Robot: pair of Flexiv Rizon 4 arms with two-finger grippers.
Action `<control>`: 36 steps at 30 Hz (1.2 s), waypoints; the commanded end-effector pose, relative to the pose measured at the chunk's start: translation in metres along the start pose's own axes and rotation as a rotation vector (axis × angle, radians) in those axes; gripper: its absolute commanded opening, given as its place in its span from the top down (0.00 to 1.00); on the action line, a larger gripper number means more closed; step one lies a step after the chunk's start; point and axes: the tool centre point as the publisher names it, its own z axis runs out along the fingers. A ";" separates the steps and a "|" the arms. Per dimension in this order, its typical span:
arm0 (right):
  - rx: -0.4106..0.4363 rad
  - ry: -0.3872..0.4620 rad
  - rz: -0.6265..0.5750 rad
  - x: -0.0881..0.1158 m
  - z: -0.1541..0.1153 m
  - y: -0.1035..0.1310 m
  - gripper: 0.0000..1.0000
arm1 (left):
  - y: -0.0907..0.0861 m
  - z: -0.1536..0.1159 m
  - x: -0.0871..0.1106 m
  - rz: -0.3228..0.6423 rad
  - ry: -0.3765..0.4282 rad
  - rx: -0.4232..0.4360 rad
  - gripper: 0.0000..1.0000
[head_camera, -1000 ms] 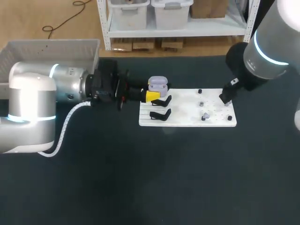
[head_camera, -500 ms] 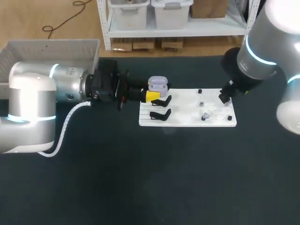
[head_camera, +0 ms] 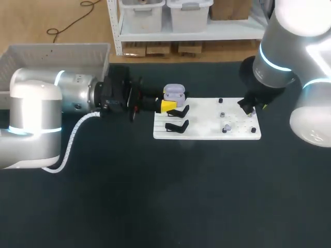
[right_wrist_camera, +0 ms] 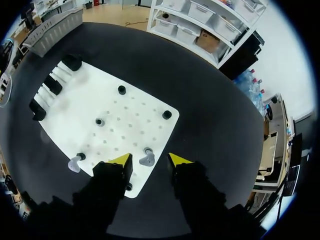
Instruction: Pick up each earbud case from the left stands, insert the matching earbuds, close the lid, and place the case in the box.
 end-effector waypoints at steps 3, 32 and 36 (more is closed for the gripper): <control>0.026 -0.007 -0.004 0.003 0.004 0.001 0.58 | 0.001 0.000 0.001 -0.001 0.001 0.003 1.00; 0.068 -0.011 -0.036 0.004 0.013 -0.003 0.68 | 0.001 0.000 0.001 -0.001 0.001 0.003 1.00; 0.070 -0.014 -0.041 0.003 0.014 -0.004 0.73 | 0.001 0.000 0.001 -0.001 0.001 0.003 1.00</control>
